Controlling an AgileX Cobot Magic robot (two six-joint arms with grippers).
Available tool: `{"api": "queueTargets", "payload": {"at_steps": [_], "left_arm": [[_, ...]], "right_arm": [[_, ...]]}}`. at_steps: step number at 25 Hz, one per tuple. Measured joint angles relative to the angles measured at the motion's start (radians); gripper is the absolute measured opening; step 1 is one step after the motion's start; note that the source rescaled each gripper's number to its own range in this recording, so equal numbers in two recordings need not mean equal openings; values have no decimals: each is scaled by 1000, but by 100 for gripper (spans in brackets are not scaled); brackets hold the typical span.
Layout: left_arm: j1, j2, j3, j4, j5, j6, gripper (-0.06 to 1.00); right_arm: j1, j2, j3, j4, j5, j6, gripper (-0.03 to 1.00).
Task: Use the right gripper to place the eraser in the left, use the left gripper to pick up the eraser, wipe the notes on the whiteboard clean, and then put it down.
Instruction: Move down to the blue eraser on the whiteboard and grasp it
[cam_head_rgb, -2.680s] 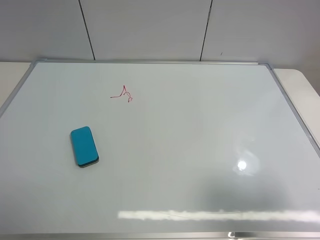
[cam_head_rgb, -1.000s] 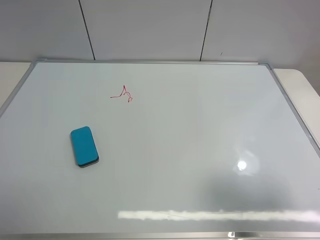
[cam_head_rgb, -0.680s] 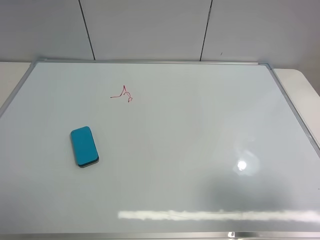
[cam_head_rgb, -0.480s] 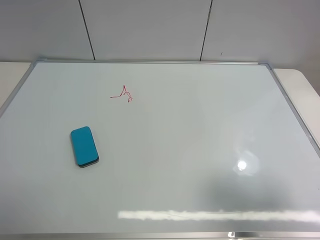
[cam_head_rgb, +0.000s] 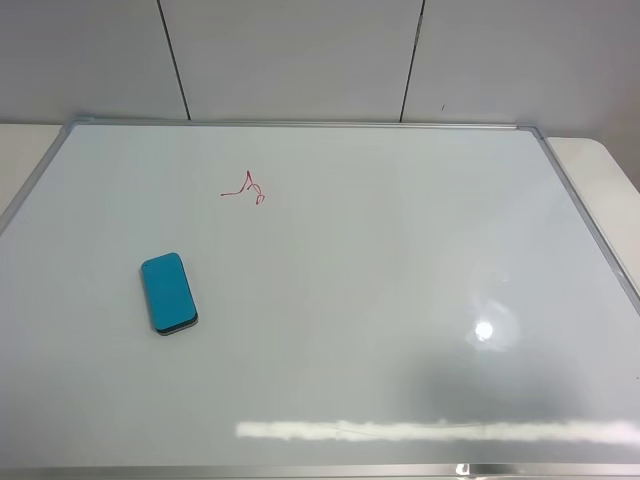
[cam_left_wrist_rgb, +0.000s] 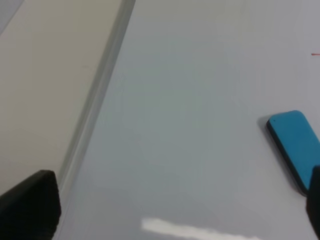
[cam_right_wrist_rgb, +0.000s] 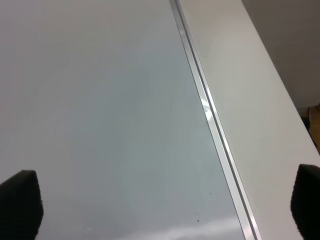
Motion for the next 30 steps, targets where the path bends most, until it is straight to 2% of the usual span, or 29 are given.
{"api": "queueTargets", "payload": {"at_steps": [12, 25, 30], "left_arm": [[0, 36, 0, 0, 1, -16, 100], [0, 595, -158, -9, -94, -77, 100], [0, 785, -193, -62, -144, -113, 100]], "right_arm": [[0, 0, 0, 0, 0, 0, 100], [0, 0, 0, 0, 0, 0, 100], [0, 0, 0, 0, 0, 0, 100]]}}
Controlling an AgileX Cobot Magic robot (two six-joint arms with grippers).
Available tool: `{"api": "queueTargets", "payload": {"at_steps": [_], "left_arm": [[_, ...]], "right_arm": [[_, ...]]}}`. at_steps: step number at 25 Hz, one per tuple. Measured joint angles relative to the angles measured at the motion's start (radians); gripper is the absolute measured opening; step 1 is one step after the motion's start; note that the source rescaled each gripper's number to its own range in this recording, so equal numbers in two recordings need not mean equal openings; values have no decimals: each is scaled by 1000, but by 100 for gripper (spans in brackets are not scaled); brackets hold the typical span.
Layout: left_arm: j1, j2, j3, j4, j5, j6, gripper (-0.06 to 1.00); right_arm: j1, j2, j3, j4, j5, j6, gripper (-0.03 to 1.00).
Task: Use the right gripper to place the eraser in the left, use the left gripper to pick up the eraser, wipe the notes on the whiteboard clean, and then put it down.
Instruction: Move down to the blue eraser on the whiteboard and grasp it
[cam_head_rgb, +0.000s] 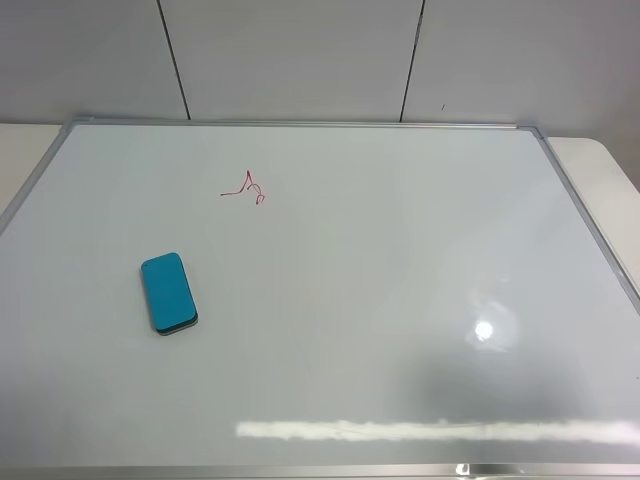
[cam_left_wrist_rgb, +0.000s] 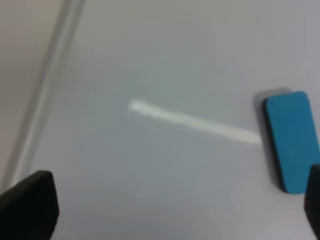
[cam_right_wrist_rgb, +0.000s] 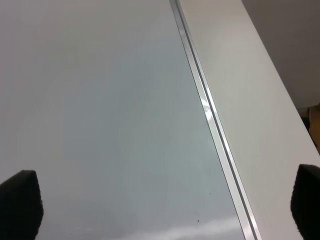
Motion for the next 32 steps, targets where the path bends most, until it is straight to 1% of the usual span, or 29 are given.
{"api": "queueTargets", "payload": {"at_steps": [6, 10, 12, 14, 16, 21, 24, 32], "left_arm": [[0, 180, -2, -81, -14, -4, 100], [-6, 285, -3, -114, -17, -4, 100], [-34, 331, -4, -116, -31, -4, 100], [-83, 370, -4, -120, -64, -6, 100], [-130, 413, -5, -127, -99, -28, 100], [-231, 533, -63, -131, -127, -59, 100], [-267, 608, -97, -132, -133, -86, 100], [-349, 819, -162, -130, -204, -120, 100]], "right_arm": [[0, 0, 0, 0, 0, 0, 100], [0, 0, 0, 0, 0, 0, 100], [0, 0, 0, 0, 0, 0, 100], [0, 0, 0, 0, 0, 0, 100], [0, 0, 0, 0, 0, 0, 100], [0, 0, 0, 0, 0, 0, 100], [0, 0, 0, 0, 0, 0, 100], [0, 0, 0, 0, 0, 0, 100]]}}
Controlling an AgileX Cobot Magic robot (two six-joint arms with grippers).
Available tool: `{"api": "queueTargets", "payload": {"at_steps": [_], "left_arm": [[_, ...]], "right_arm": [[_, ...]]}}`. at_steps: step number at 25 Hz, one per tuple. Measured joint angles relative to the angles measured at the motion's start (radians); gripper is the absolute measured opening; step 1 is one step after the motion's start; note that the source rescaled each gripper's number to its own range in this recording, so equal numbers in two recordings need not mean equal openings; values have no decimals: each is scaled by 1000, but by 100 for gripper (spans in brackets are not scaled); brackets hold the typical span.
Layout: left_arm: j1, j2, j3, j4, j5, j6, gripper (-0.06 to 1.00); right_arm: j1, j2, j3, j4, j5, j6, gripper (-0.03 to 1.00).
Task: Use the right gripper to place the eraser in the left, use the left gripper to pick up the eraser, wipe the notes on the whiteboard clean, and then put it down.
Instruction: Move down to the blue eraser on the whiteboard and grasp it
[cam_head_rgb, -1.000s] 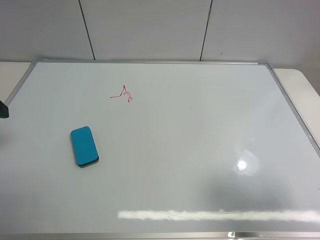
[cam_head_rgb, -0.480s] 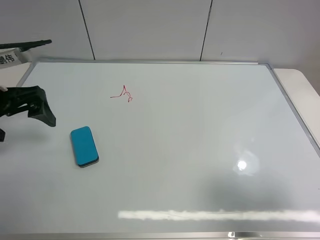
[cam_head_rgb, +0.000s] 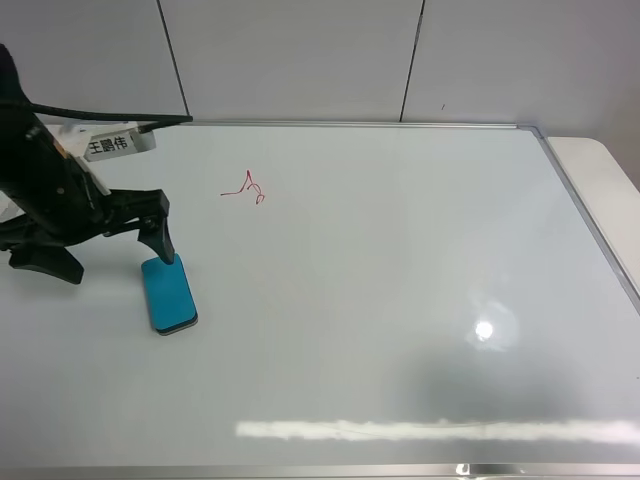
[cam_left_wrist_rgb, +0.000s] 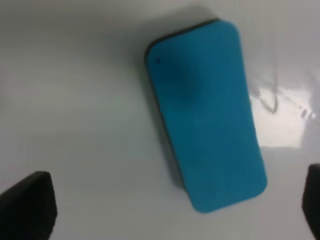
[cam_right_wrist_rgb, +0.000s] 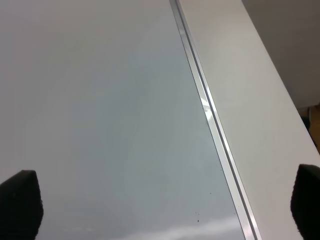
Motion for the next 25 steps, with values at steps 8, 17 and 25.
{"api": "queueTargets", "payload": {"at_steps": [8, 17, 25], "left_arm": [[-70, 117, -5, 3, -121, -40, 100], [-90, 171, -5, 6, -153, -86, 100], [-91, 221, -5, -2, -204, -93, 100]], "right_arm": [[0, 0, 0, 0, 0, 0, 100], [0, 0, 0, 0, 0, 0, 100], [0, 0, 0, 0, 0, 0, 100]]}}
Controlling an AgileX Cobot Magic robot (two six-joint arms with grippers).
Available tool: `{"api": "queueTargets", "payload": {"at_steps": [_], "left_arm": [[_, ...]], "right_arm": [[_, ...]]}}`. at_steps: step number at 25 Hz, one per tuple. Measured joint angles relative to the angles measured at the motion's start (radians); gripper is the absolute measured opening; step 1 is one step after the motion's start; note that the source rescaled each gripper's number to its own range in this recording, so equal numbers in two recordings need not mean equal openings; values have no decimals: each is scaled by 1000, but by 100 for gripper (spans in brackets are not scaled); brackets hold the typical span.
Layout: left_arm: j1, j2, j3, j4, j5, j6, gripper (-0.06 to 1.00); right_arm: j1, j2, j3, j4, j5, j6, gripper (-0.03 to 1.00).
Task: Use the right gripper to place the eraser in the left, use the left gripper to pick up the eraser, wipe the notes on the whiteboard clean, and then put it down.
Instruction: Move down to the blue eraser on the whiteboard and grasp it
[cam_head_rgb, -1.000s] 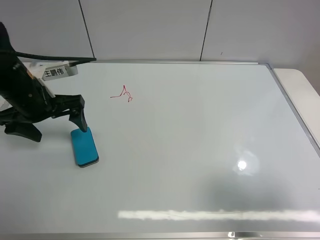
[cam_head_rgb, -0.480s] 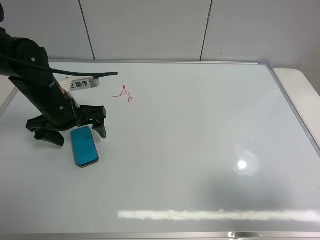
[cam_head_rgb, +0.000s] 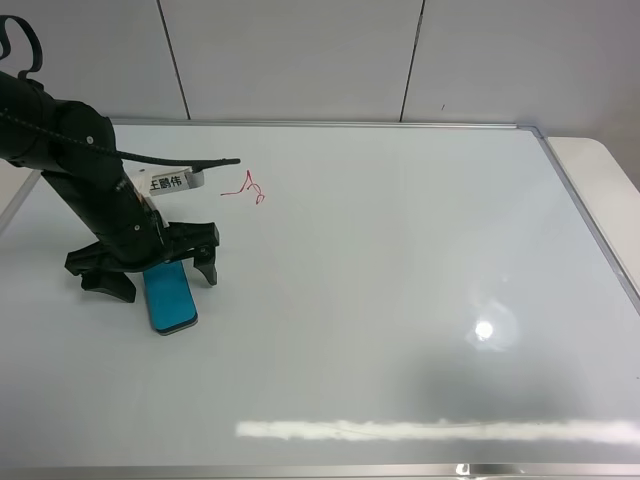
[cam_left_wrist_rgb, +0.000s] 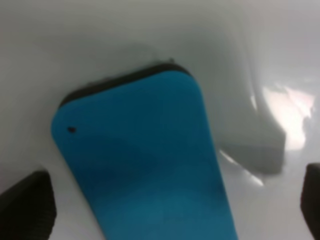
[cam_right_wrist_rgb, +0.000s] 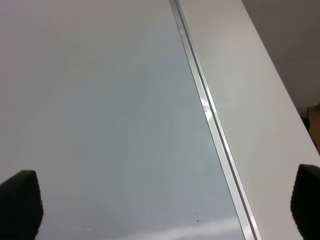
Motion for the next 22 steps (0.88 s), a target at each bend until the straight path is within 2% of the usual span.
{"api": "queueTargets", "payload": {"at_steps": [6, 8, 9, 10, 11, 12, 13, 18, 22], "left_arm": [[0, 2, -2, 0, -2, -4, 100], [0, 5, -2, 7, -1, -8, 93], [0, 5, -2, 13, -1, -19, 84], [0, 5, -2, 20, 0, -32, 67], [0, 6, -2, 25, 2, -44, 43], [0, 10, -2, 35, 4, -53, 14], [0, 12, -2, 46, 10, -57, 0], [-2, 13, -3, 79, 22, -57, 1], [-2, 9, -11, 108, 79, -47, 1]], "right_arm": [[0, 0, 0, 0, 0, 0, 100], [0, 0, 0, 0, 0, 0, 100], [0, 0, 0, 0, 0, 0, 100], [0, 0, 0, 0, 0, 0, 100], [0, 0, 0, 0, 0, 0, 100], [0, 0, 0, 0, 0, 0, 100], [0, 0, 0, 0, 0, 0, 100], [0, 0, 0, 0, 0, 0, 100], [0, 0, 0, 0, 0, 0, 100]]}}
